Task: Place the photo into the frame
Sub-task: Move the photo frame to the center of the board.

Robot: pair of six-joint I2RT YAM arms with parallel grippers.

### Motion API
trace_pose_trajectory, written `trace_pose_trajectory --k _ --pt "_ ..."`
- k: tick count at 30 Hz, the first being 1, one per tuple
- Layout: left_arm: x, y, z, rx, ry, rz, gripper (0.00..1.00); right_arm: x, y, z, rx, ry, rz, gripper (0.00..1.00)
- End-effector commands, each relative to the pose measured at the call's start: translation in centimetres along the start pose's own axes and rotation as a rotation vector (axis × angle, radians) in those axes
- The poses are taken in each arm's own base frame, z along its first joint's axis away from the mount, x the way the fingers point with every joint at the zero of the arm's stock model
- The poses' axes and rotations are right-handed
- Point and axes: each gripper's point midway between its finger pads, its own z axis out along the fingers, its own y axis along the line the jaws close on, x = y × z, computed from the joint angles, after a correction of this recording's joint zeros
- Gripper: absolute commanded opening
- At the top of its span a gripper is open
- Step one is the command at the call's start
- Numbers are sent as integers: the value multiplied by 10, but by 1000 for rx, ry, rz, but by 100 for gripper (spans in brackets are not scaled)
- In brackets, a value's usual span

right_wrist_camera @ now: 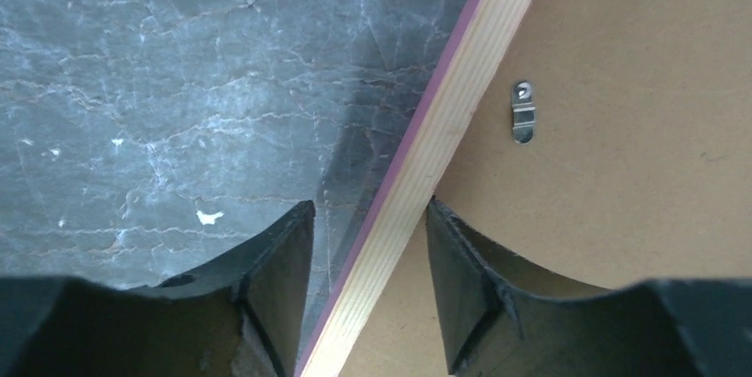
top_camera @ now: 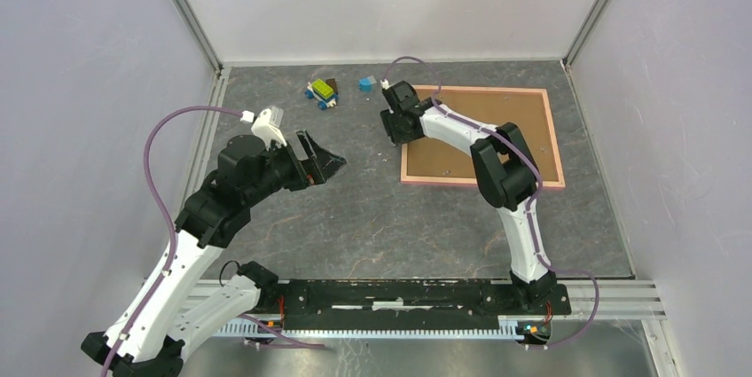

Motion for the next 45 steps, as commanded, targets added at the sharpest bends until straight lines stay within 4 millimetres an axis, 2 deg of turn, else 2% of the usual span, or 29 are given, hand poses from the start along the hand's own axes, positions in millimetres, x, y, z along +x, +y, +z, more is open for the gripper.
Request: trace_pose_trajectory --k 1,4,6,8,11,13,16,19,21,22,23,24,26,28,29,30,31,32,35,37,38,41,42,45 --pt "-7 -9 -6 26 -20 -12 100 16 0 0 34 12 -8 55" --pt "-4 -8 -6 21 -6 -13 100 30 6 -2 20 7 15 58" --pt "-3 -7 -6 15 5 -9 100 39 15 -5 -14 11 39 57" --pt "-5 -5 -10 -6 0 9 100 46 32 -11 -66 8 59 54" --pt "-10 5 -16 -72 -8 42 100 49 78 -25 -224 -40 123 52" --pt "-12 12 -21 -116 -15 48 100 45 111 -39 -337 -83 201 57" --pt "-11 21 -27 -147 -55 15 100 25 171 -59 -502 -158 303 63" --pt "-3 25 -33 -137 -66 -30 100 8 232 -81 -662 -176 308 65" --pt "3 31 -39 -149 -67 -45 100 1 264 -103 -788 -165 308 69" --pt "5 36 -43 -164 -73 -45 100 -3 276 -116 -853 -173 303 71" --pt "5 41 -47 -185 -81 -38 100 -6 280 -128 -898 -179 297 73" --pt "6 46 -52 -204 -91 -28 100 -9 278 -142 -928 -197 289 76" --pt "4 56 -61 -254 -114 -3 100 -16 254 -160 -941 -247 270 83" --pt "4 68 -64 -309 -121 19 100 -18 215 -170 -917 -293 255 88" --pt "5 73 -62 -333 -117 29 100 -17 189 -170 -874 -304 244 90" --pt "7 78 -58 -354 -104 35 100 -8 163 -163 -821 -295 230 93" --pt "10 82 -50 -373 -81 44 100 -2 130 -156 -745 -298 203 96" --pt "15 87 -40 -397 -44 55 100 5 106 -151 -678 -295 159 98" --pt "35 108 -6 -501 99 73 100 32 21 -137 -340 -216 -35 98" --pt "44 126 16 -596 214 72 100 47 -27 -132 -131 -157 -126 98" --pt "45 131 29 -606 255 78 100 54 -44 -132 -74 -126 -161 98" --pt "33 150 60 -651 287 127 100 66 -77 -133 9 -86 -185 98" --pt "28 157 66 -684 307 159 100 70 -82 -133 9 -81 -181 98" --pt "25 207 82 -837 387 233 100 73 -93 -134 4 -93 -135 98"
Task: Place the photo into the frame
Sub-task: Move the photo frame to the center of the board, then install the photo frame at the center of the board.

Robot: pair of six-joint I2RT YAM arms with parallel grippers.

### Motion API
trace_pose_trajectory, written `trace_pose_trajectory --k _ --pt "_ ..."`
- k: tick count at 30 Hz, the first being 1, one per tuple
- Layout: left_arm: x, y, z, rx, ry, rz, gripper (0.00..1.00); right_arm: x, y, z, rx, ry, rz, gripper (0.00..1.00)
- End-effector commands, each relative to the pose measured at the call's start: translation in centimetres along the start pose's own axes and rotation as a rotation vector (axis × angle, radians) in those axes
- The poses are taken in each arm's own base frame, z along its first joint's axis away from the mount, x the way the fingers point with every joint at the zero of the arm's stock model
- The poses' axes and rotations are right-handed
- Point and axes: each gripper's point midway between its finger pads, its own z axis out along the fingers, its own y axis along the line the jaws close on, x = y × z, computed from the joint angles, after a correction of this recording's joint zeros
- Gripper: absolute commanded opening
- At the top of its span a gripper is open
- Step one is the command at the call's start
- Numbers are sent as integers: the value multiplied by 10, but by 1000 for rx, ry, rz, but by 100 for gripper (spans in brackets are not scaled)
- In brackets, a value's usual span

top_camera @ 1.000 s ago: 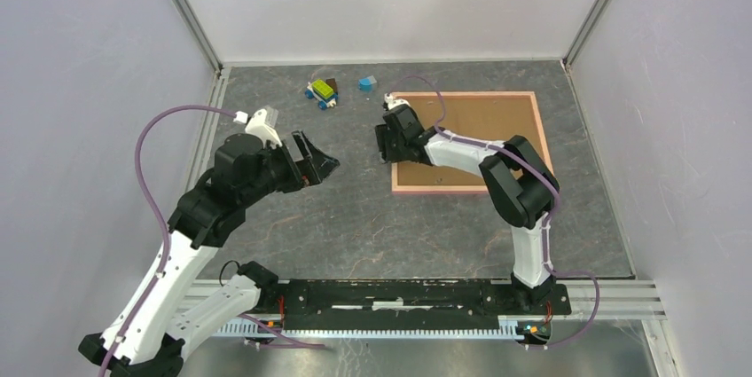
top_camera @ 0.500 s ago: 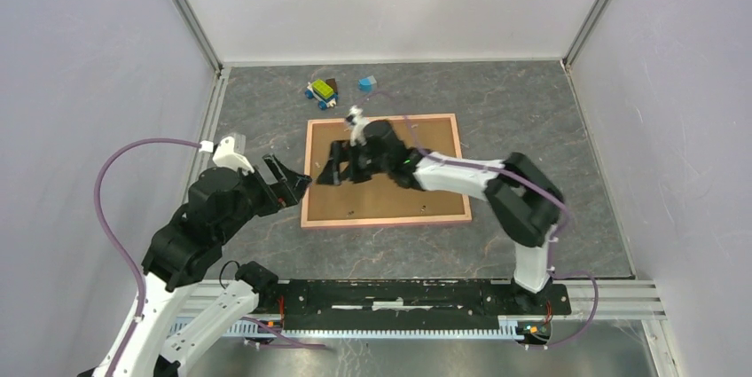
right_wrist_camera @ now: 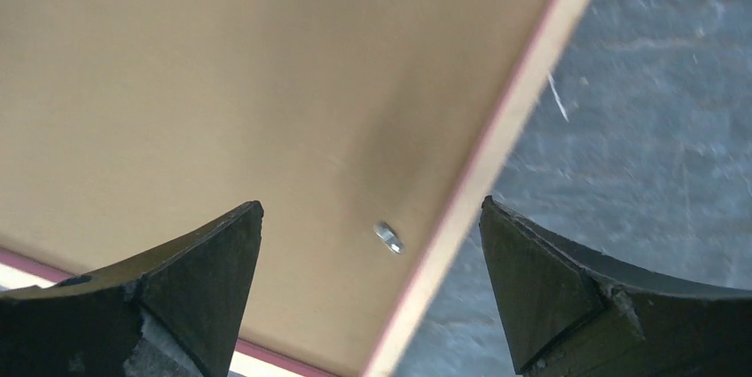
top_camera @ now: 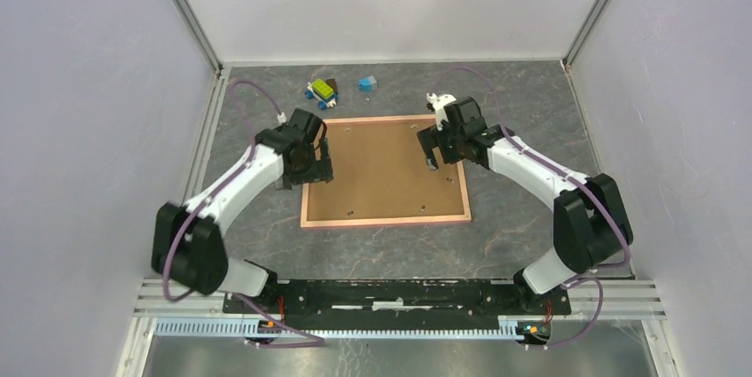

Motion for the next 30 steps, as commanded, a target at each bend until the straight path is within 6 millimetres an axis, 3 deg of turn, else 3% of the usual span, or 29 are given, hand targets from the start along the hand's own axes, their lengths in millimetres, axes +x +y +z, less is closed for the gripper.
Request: trace_pose_trajectory --k 1,3,8,12,18,22,27,30 --pt "-46 27 33 -143 -26 105 100 18 -34 -15 65 46 -50 98" --pt "-44 37 56 -157 34 89 98 17 -38 -14 50 41 -24 98" --pt "-33 26 87 -82 128 95 80 29 -59 -9 81 47 31 96" --pt "-28 19 93 -40 165 122 59 39 -67 -2 74 71 59 94" --pt "-19 34 99 -116 197 147 43 42 -76 1 86 63 118 91" --pt "-17 36 102 -128 207 175 25 44 -78 9 69 88 151 81" --pt "-15 34 101 -109 214 181 16 50 -67 22 0 150 159 62" --pt "-13 34 101 -108 222 184 13 54 -57 19 -44 144 134 63"
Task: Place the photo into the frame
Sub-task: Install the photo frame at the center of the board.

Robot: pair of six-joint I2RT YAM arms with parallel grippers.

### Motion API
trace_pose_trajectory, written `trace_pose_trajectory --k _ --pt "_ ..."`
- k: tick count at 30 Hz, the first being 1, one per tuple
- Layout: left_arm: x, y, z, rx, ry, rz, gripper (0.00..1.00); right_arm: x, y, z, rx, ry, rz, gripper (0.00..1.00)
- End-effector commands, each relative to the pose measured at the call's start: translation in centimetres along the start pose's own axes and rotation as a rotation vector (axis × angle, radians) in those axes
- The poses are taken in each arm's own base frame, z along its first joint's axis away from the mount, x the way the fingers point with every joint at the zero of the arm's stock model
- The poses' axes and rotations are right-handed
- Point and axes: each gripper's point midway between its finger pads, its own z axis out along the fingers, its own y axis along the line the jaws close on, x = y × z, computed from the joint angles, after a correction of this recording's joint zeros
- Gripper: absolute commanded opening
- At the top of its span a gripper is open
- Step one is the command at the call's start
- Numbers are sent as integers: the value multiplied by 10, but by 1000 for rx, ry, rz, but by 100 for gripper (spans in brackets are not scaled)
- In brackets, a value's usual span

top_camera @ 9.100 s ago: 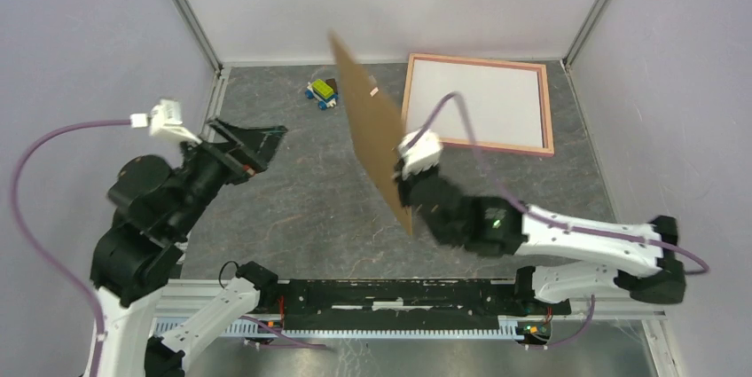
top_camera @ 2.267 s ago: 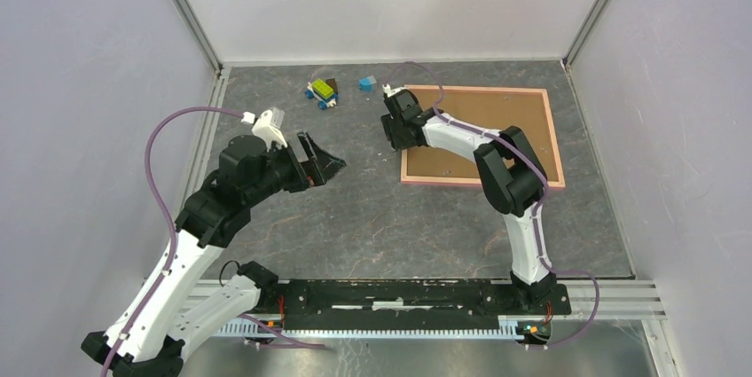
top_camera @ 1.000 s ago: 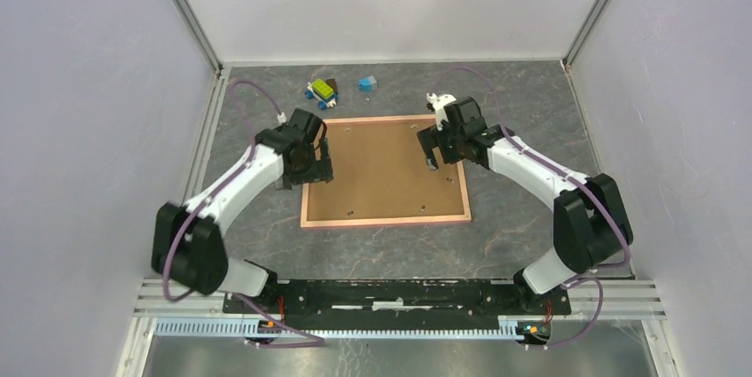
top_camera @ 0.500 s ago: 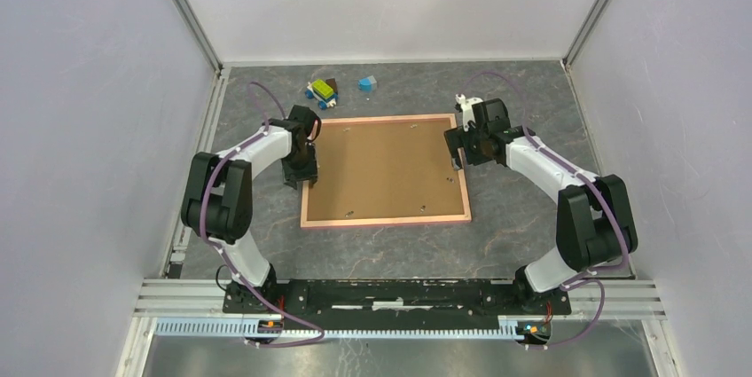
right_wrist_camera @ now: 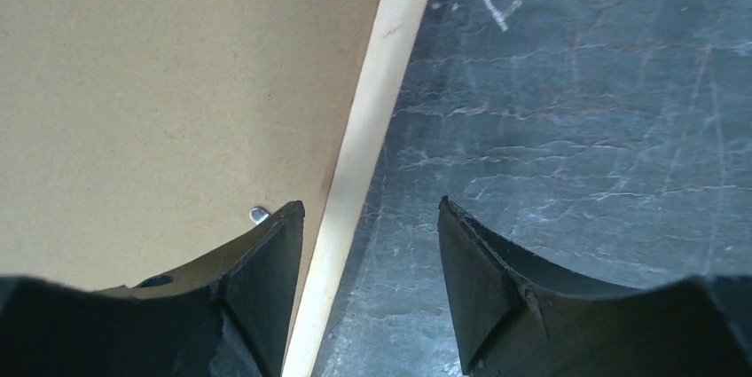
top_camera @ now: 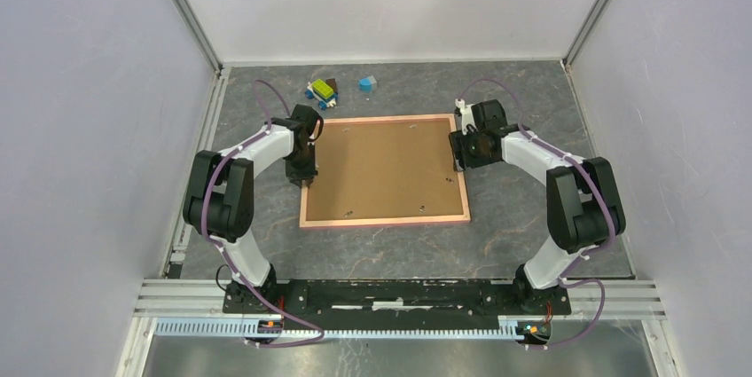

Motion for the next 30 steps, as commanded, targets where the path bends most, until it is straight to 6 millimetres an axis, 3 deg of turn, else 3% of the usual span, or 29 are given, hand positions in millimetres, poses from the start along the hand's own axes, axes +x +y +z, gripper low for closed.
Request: trace_pose_trajectory --k 1,5,9,30 --pt "-3 5 5 -22 5 42 12 -8 16 -8 -80 -44 -39 65" --pt "-3 6 4 -30 4 38 6 1 24 -12 -114 -86 -51 66" --pt "-1 3 5 -14 11 35 2 15 26 -3 -110 -37 -66 62" --pt "1 0 4 -7 13 30 2 29 31 19 -3 13 -135 57"
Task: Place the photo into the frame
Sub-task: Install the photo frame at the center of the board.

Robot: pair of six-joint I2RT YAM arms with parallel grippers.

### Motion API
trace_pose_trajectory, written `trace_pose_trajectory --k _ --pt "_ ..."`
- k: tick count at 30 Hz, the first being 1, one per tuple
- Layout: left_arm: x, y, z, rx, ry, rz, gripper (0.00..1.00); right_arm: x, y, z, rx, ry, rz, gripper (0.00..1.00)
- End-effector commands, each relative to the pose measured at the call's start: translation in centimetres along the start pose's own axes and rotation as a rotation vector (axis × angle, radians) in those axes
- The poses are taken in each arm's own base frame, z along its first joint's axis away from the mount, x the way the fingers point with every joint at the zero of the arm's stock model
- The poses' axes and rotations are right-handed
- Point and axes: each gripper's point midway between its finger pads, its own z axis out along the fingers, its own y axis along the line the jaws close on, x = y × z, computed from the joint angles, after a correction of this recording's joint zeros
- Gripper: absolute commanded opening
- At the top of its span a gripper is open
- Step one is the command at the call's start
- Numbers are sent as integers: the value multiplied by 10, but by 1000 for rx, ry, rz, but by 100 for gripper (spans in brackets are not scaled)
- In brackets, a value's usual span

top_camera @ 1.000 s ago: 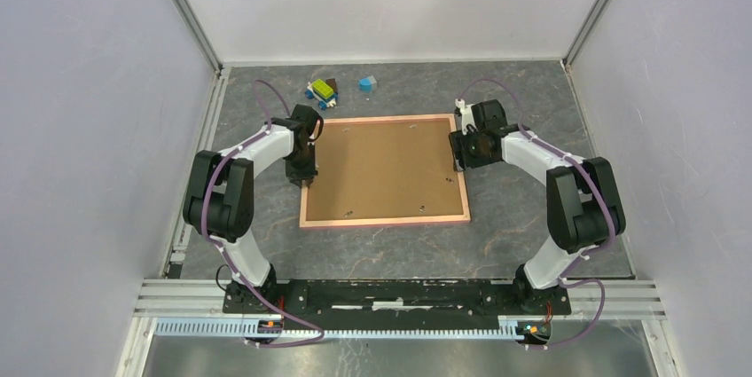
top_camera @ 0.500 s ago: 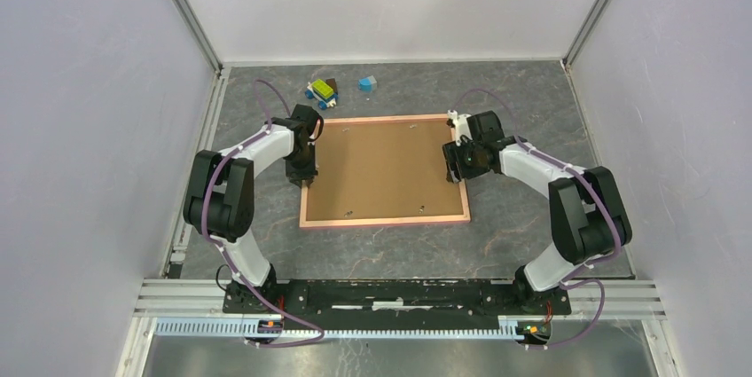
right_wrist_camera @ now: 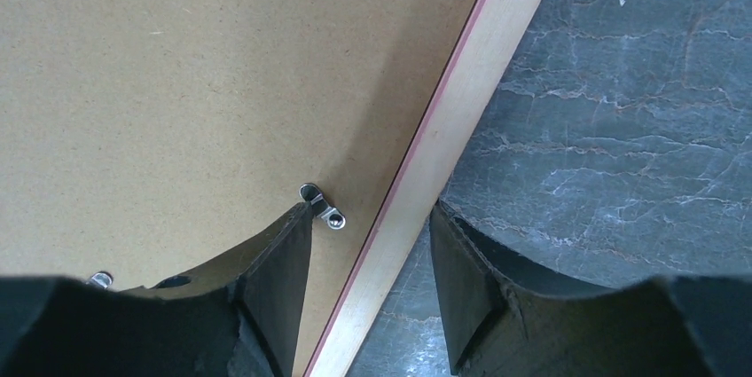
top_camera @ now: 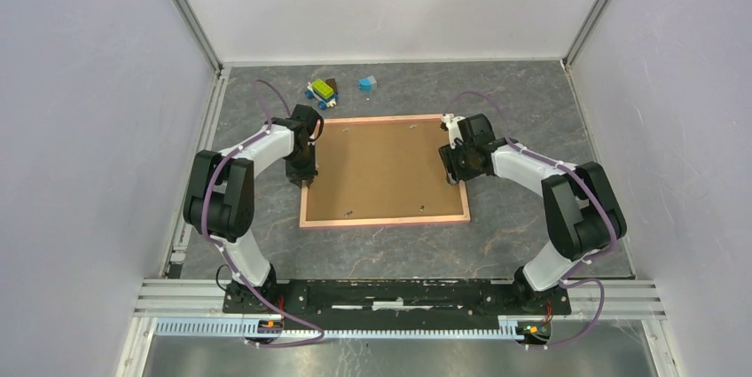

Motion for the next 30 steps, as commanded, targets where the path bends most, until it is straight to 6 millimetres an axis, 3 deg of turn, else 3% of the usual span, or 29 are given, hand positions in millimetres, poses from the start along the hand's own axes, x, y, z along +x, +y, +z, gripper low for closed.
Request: trace_pose_trajectory --k 1,11,16,23,30 --pt "1 0 4 -7 12 29 2 1 0 10 38 1 -20 57" --pt "1 1 4 -10 8 23 2 11 1 13 136 39 43 56" --pt "3 1 3 -10 9 18 2 24 4 16 175 63 140 41" --pt "4 -1 1 2 7 11 2 39 11 17 217 97 268 39" --pt "8 -5 1 22 15 0 2 59 19 17 284 174 515 34"
